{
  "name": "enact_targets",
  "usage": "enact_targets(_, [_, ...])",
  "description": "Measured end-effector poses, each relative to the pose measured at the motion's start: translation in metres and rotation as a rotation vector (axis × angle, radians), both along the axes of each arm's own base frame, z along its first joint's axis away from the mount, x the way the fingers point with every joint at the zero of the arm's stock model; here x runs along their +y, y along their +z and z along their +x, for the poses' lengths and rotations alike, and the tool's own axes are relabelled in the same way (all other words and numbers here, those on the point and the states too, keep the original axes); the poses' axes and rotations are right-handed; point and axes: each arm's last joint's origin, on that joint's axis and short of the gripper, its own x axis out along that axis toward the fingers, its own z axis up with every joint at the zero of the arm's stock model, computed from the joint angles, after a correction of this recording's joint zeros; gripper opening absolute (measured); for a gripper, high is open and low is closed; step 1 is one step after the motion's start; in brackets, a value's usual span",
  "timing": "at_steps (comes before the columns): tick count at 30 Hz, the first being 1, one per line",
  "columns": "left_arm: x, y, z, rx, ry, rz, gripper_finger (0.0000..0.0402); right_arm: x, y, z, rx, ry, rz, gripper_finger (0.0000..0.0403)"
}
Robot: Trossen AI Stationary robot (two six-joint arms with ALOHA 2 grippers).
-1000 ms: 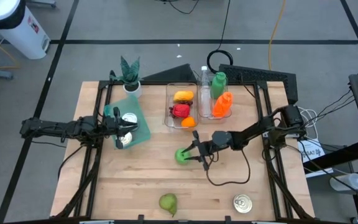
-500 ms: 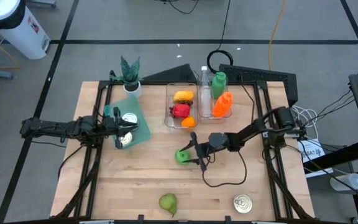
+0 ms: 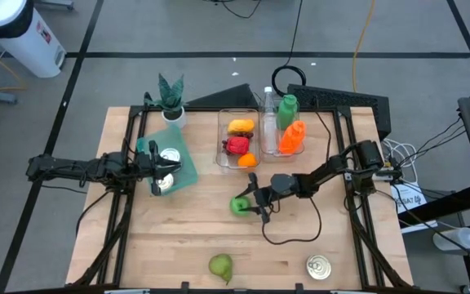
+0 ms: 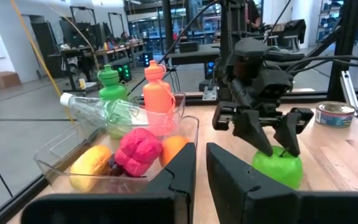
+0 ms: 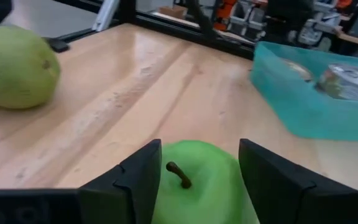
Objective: Pick & Place Food Item
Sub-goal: Put the green apple into the left transparent bin
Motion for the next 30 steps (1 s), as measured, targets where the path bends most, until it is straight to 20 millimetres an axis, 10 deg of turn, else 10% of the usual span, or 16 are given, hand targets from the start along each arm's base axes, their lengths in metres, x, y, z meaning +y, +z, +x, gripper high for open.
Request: enact_targets(30, [0.0000,0.0001,0.0000,0.000,0.000,0.002,0.0049,-0.0007,-0.0005,0.0006,0.017,-0.010,0.024,0.0029])
